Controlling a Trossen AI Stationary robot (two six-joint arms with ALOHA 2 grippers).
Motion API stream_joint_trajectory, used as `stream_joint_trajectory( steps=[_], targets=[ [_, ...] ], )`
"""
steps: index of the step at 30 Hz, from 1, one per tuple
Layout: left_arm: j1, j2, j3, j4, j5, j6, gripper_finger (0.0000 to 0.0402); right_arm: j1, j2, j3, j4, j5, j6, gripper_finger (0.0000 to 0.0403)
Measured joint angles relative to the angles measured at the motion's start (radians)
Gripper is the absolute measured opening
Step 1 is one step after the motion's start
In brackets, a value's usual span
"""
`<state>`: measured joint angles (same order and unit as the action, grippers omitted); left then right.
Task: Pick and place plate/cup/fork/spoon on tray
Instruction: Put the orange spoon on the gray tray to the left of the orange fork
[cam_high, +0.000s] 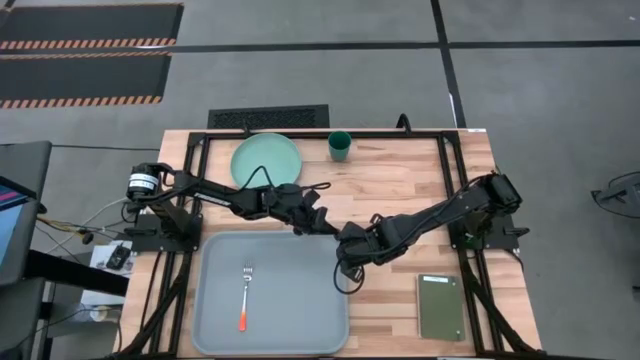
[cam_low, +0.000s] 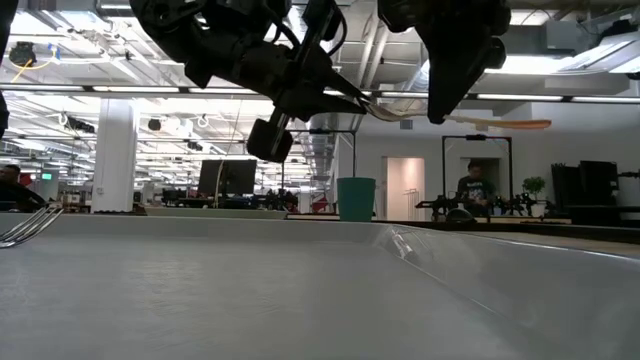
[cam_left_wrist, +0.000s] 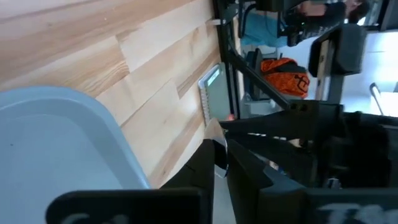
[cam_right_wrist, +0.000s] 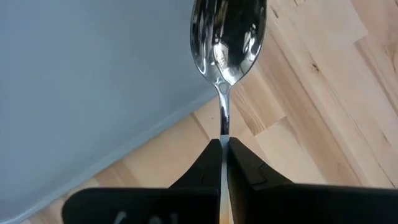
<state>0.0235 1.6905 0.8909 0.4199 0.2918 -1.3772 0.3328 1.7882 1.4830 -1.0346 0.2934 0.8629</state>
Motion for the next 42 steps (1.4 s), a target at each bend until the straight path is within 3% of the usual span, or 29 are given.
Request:
stream_joint_trajectory(
  steps=[6, 20, 25, 29, 31, 33, 39, 42],
  targets=[
    [0.0, 0.0, 0.0, -0.027, 0.004, 0.03, 0.0002, 0.0, 0.0, 0.0, 0.001, -0.001, 0.051, 0.0049],
    [0.011, -0.002, 0.003, -0.091, 0.038, 0.13, 0.0001, 0.038, -0.09, -0.001, 0.055, -0.071, 0.091, 0.0237],
    [0.029, -0.002, 0.003, -0.172, 0.026, 0.208, 0.0001, 0.078, -0.17, 0.0, 0.09, -0.081, 0.104, 0.025],
    [0.04, -0.03, 0.002, -0.248, 0.174, 0.379, 0.0, 0.142, -0.219, 0.0, 0.064, -0.086, 0.153, 0.0249],
    [0.035, -0.082, 0.002, -0.381, 0.261, 0.468, 0.0, 0.18, -0.235, 0.0, 0.044, -0.085, 0.185, 0.0249],
    [0.023, -0.151, 0.002, -0.565, 0.278, 0.558, 0.0, 0.214, -0.241, 0.0, 0.013, -0.067, 0.224, 0.0249],
    [-0.041, -0.407, 0.001, -1.138, 0.12, 0.76, 0.0, 0.291, -0.227, -0.003, -0.062, 0.003, 0.336, 0.0249],
    [-0.136, -0.514, 0.001, -1.28, 0.053, 0.766, 0.0, 0.303, -0.222, -0.022, -0.03, 0.011, 0.352, 0.0249]
  ],
)
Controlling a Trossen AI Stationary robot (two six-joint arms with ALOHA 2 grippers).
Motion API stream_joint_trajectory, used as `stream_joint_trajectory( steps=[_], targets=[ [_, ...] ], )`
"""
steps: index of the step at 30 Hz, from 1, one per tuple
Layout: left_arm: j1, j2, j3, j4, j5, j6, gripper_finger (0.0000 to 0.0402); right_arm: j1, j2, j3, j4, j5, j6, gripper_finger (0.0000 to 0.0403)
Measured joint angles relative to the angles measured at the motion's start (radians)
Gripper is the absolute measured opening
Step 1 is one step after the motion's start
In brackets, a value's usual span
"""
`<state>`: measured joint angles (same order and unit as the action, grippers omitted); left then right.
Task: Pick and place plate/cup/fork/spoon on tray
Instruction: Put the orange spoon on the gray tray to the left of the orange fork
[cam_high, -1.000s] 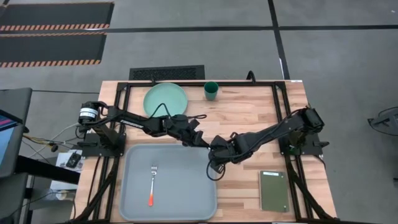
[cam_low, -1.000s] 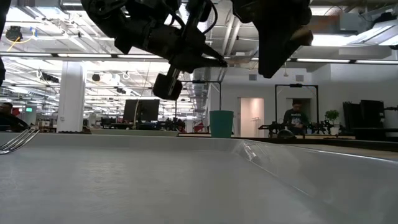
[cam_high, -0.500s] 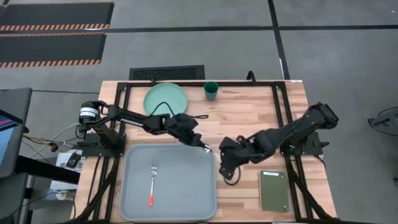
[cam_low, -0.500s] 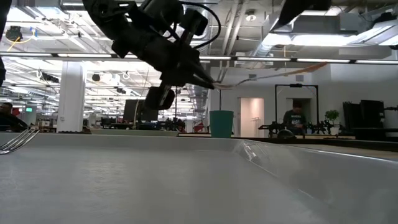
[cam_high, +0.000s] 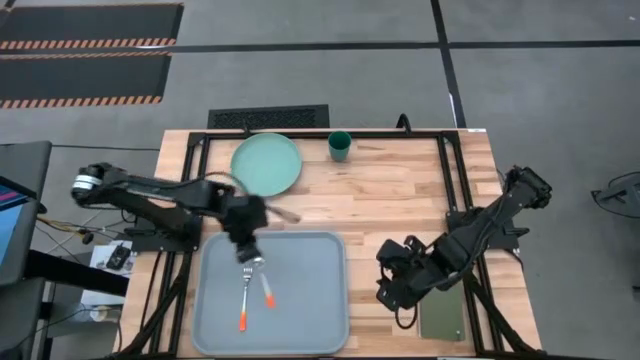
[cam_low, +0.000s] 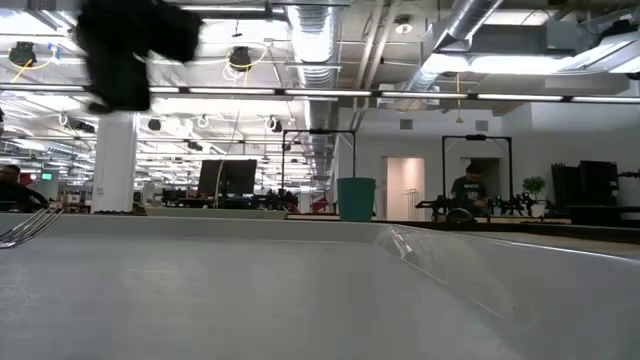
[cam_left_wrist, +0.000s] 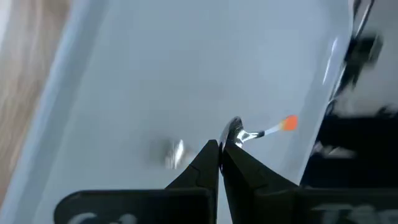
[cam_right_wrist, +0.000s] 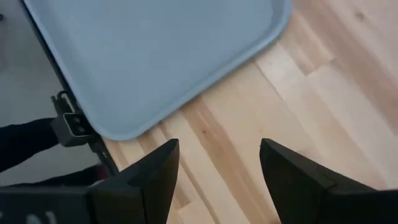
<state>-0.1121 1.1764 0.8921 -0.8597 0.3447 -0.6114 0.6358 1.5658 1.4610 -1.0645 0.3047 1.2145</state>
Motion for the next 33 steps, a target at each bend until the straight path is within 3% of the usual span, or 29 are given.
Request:
stream_joint_trajectory(
  steps=[5, 11, 15, 22, 33],
  targets=[
    [-0.219, -0.106, -0.008, -0.057, -0.119, -0.086, 0.0, 0.001, 0.016, -0.015, 0.004, 0.014, -0.005, 0.0249],
    [-0.454, -0.109, -0.085, -0.069, -0.111, -0.223, 0.0, -0.009, 0.024, -0.015, 0.019, 0.01, -0.015, 0.0249],
    [-0.55, -0.123, -0.115, -0.069, -0.145, -0.263, 0.0, -0.012, 0.026, -0.015, 0.022, 0.011, -0.018, 0.0249],
    [-0.548, -0.13, -0.148, -0.044, -0.232, -0.221, 0.0, -0.022, 0.025, -0.015, 0.026, 0.011, -0.021, 0.0249],
    [-0.397, -0.082, -0.237, -0.002, -0.179, -0.124, 0.0, -0.024, 0.025, -0.015, 0.027, 0.011, -0.018, 0.0249]
  ],
)
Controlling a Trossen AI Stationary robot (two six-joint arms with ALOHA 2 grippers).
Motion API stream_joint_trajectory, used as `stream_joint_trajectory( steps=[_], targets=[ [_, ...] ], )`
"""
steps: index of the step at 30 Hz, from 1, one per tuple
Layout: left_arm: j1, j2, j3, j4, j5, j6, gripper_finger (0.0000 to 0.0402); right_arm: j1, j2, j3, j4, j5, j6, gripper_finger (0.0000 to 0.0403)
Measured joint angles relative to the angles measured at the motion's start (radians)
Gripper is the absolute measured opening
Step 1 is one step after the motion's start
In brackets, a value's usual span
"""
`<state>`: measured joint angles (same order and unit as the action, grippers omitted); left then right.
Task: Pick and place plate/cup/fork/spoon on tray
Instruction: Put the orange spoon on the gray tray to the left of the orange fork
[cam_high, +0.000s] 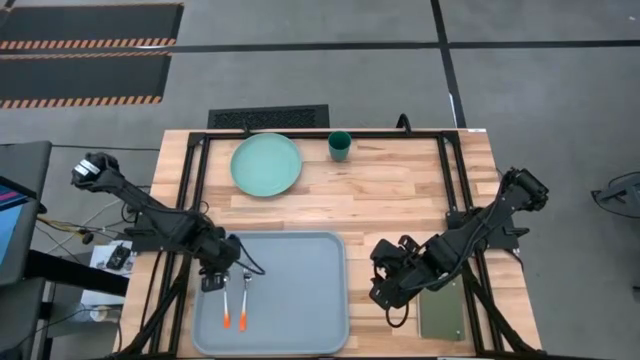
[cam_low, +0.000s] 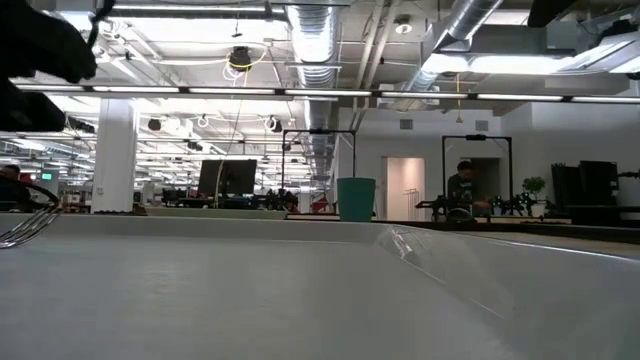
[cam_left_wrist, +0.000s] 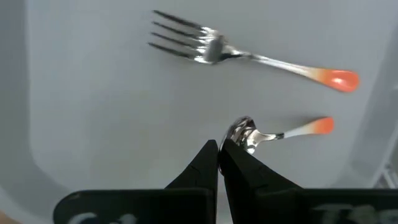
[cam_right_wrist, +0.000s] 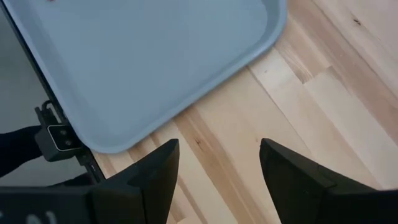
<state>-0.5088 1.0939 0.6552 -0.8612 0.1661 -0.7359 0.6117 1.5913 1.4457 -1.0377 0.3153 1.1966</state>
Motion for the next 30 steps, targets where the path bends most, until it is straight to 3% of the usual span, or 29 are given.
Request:
stream_joint_trajectory(
  steps=[15, 22, 30],
  targets=[
    [0.048, 0.006, -0.006, 0.026, -0.048, 0.122, 0.0001, 0.0, 0.0, 0.0, 0.0, 0.0, -0.001, 0.0249],
    [0.047, 0.006, -0.085, 0.084, -0.013, 0.1, 0.0001, -0.005, 0.0, 0.0, -0.002, 0.0, -0.004, 0.0249],
    [0.047, 0.006, -0.091, 0.106, -0.041, 0.115, 0.0001, -0.013, 0.0, 0.0, -0.002, 0.0, -0.02, 0.0249]
  ],
)
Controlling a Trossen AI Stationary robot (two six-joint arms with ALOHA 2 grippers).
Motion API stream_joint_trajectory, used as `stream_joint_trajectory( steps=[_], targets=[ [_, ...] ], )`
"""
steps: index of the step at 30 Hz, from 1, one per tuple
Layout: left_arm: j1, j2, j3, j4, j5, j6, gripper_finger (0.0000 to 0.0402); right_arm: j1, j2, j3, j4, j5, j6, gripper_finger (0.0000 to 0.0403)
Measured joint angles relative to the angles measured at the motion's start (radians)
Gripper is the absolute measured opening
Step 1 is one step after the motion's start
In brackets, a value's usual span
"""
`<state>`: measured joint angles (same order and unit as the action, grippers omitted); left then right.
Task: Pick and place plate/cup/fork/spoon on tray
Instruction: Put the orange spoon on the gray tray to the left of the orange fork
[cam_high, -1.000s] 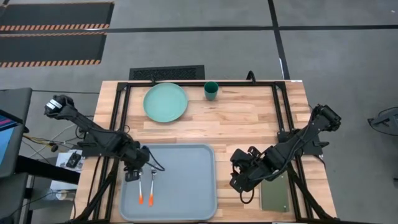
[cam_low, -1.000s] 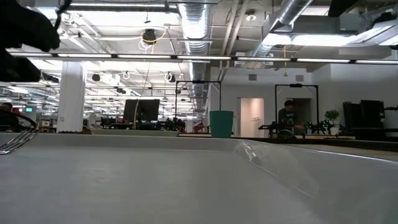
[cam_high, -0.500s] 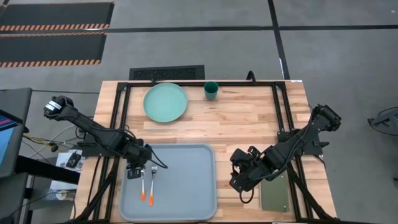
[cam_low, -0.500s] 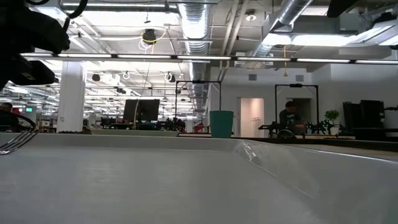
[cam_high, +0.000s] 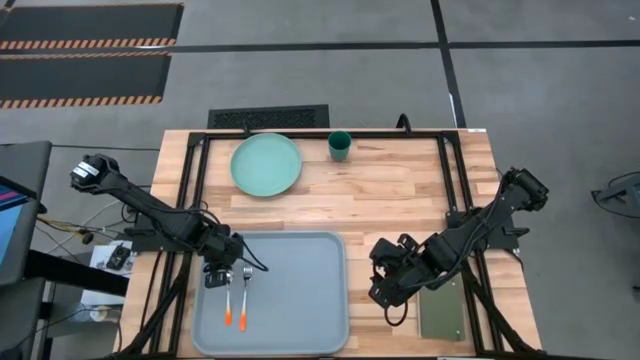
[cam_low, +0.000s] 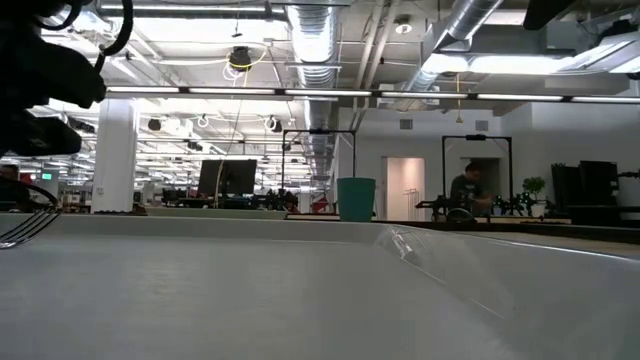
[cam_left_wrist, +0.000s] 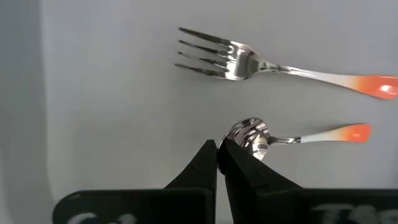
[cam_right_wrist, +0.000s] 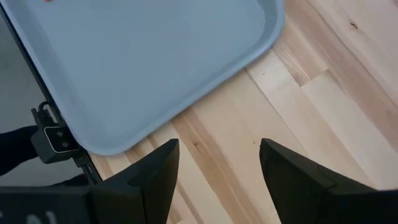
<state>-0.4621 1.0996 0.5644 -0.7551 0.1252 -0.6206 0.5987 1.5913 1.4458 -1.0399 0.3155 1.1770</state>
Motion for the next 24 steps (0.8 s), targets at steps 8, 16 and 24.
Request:
stream_joint_trajectory(
  steps=[8, 16, 24],
  targets=[
    [0.001, 0.0, -0.021, 0.009, -0.026, 0.019, 0.0001, -0.001, 0.0, 0.0, 0.0, 0.001, -0.007, 0.0249],
    [0.001, 0.0, -0.05, 0.024, -0.014, -0.039, 0.0001, -0.014, 0.0, 0.0, 0.0, 0.001, -0.008, 0.0249],
    [-0.009, 0.0, -0.05, 0.026, -0.007, -0.037, 0.0003, -0.019, 0.0, 0.0, 0.001, 0.001, -0.019, 0.0249]
  ],
)
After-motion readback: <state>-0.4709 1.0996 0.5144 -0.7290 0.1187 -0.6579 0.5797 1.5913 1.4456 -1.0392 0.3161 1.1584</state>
